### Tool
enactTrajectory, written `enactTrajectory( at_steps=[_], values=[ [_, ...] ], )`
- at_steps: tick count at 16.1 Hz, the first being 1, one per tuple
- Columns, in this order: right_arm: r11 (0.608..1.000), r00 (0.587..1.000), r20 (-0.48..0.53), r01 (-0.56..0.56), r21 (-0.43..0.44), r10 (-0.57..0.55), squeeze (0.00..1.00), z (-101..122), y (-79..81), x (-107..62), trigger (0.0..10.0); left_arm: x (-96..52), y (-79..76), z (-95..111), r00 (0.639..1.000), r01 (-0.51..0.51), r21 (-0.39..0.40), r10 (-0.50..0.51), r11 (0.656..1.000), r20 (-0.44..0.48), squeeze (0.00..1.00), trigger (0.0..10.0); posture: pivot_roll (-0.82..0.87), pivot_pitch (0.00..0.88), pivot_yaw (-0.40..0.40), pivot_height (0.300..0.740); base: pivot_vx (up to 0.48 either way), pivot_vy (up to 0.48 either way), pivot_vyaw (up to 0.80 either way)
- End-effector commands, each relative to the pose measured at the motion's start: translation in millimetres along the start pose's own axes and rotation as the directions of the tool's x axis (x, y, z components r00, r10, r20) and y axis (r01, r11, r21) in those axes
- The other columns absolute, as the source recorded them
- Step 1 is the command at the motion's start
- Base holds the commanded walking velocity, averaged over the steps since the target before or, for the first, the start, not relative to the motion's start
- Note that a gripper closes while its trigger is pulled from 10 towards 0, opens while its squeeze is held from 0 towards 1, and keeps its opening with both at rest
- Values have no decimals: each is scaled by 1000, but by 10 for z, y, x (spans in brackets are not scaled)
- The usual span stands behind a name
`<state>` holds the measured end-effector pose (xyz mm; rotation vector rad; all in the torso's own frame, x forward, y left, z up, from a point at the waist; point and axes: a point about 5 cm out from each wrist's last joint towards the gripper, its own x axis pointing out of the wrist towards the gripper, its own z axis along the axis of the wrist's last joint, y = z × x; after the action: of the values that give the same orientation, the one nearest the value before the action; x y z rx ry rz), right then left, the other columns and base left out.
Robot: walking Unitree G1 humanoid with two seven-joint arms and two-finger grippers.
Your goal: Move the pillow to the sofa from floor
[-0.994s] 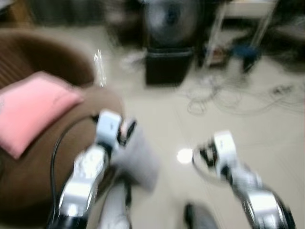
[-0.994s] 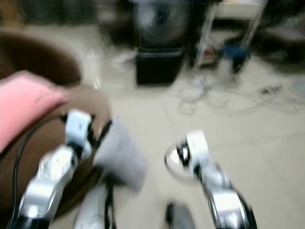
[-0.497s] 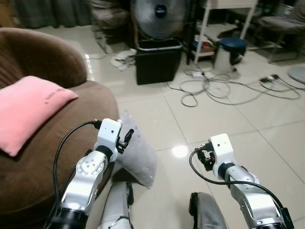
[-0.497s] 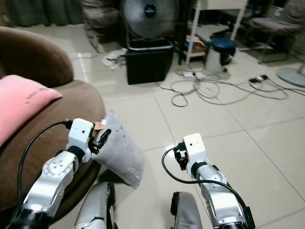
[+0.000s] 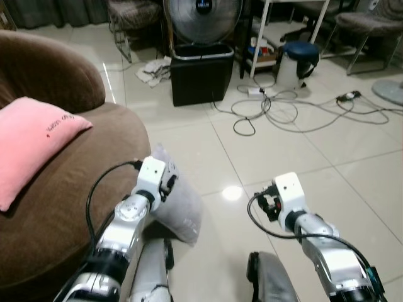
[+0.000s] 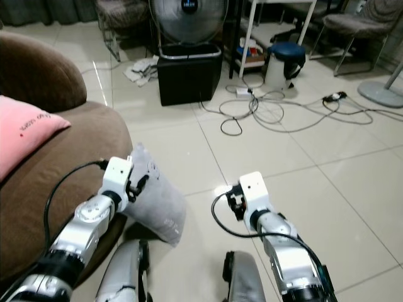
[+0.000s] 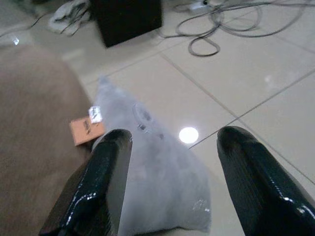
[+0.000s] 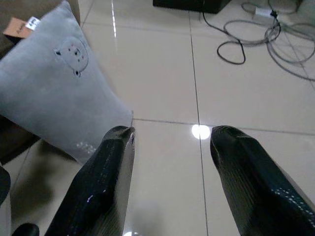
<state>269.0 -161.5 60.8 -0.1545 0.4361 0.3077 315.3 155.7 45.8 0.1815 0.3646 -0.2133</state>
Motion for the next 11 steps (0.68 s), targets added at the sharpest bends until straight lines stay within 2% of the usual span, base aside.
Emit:
enactTrajectory(
  at_steps=[1,2,4,8,10,11],
  values=[
    [1000,999,31,-11,3,11,0,101,-3,-15,10000,29,37,-39,999,-49,-35,49,998,-13,0,10000,24,0,-25,583,0,0,0],
    [1000,999,29,-15,1,15,0,101,-4,-37,10000,44,44,-71,997,-70,-77,68,995,-22,0,10000,11,3,-27,573,0,0,0],
    [1000,1000,24,-15,-10,15,0,74,-27,-130,10000,52,10,-113,997,-75,-105,73,992,-21,0,10000,-19,31,-28,558,0,0,0],
    [999,1000,24,-12,-41,13,0,110,-83,-303,10000,73,4,-151,994,-106,-100,106,989,-12,0,10000,-79,84,-35,529,0,0,0],
    [998,999,30,-26,-53,27,0,148,-64,-417,10000,68,73,-147,989,-147,-82,148,986,10,0,10000,-91,119,-42,529,0,0,0],
    [997,999,24,-43,-59,44,0,149,-34,-440,10000,65,127,-127,984,-176,-40,177,984,29,0,10000,-87,144,-47,529,0,0,0]
  ],
)
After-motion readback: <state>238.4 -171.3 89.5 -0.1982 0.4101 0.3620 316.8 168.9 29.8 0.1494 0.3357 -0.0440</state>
